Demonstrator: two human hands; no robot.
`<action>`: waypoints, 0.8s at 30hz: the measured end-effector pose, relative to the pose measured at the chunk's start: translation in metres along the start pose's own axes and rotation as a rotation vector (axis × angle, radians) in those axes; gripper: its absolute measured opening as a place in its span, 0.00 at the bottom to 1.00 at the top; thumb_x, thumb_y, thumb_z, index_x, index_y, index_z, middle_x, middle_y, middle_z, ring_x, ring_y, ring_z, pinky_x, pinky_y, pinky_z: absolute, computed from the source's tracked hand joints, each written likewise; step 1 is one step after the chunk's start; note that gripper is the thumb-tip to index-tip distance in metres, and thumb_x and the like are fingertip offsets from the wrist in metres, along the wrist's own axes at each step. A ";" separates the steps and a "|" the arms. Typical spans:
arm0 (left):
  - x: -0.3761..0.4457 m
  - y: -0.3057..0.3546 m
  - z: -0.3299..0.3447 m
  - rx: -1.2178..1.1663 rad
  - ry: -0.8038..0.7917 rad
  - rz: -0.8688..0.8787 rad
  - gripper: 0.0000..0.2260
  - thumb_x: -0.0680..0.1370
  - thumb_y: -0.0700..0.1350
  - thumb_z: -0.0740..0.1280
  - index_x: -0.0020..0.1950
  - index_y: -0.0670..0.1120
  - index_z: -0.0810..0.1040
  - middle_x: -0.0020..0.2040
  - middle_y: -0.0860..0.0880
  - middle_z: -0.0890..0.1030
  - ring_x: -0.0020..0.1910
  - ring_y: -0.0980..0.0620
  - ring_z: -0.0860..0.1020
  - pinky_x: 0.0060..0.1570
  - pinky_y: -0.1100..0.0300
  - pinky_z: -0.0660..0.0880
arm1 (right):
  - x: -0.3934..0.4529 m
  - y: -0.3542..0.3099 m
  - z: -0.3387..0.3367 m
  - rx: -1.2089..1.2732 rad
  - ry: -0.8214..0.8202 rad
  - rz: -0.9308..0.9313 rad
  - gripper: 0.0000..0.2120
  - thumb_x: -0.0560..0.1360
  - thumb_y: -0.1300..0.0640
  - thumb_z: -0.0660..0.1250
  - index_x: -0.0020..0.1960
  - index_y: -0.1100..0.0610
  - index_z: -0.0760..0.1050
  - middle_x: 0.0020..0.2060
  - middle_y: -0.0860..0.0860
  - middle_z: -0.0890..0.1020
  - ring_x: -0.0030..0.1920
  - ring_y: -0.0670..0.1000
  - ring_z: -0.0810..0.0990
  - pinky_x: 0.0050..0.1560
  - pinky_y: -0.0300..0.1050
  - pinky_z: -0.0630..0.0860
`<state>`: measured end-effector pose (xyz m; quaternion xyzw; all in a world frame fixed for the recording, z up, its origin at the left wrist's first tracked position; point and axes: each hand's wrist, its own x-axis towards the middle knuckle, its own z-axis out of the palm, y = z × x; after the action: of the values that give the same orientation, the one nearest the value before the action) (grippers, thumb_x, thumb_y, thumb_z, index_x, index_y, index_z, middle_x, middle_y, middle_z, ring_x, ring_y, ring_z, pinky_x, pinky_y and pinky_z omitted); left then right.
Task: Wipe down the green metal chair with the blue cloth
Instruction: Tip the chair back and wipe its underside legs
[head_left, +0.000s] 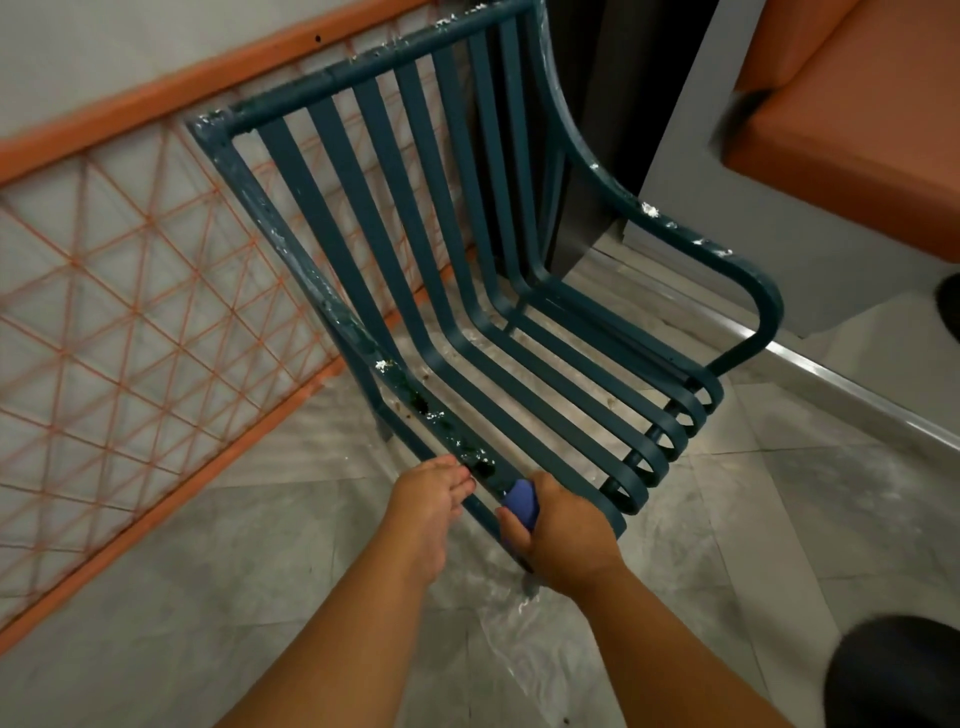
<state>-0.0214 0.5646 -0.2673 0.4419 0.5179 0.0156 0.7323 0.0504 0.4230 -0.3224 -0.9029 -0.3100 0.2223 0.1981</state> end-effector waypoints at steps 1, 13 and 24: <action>0.001 0.001 -0.001 0.002 -0.003 -0.002 0.17 0.80 0.36 0.56 0.69 0.40 0.68 0.56 0.45 0.80 0.53 0.51 0.78 0.62 0.55 0.70 | 0.003 0.002 -0.005 0.109 -0.064 0.026 0.21 0.75 0.34 0.56 0.53 0.50 0.70 0.39 0.48 0.80 0.39 0.48 0.80 0.41 0.43 0.78; 0.012 0.004 -0.007 0.084 0.032 -0.014 0.13 0.75 0.38 0.64 0.60 0.44 0.77 0.56 0.46 0.81 0.56 0.52 0.76 0.62 0.55 0.65 | 0.053 -0.007 -0.027 1.049 -0.561 0.525 0.18 0.76 0.42 0.64 0.42 0.57 0.78 0.38 0.56 0.81 0.41 0.54 0.79 0.50 0.46 0.76; 0.006 0.003 -0.010 0.091 0.011 -0.018 0.12 0.78 0.44 0.62 0.61 0.47 0.76 0.55 0.50 0.81 0.58 0.52 0.76 0.66 0.51 0.64 | -0.001 -0.033 0.004 0.091 0.156 -0.087 0.30 0.79 0.42 0.55 0.77 0.50 0.51 0.71 0.50 0.70 0.68 0.52 0.71 0.70 0.48 0.63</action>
<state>-0.0248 0.5757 -0.2706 0.4702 0.5258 -0.0122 0.7087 0.0318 0.4477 -0.3092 -0.8932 -0.3222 0.1566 0.2719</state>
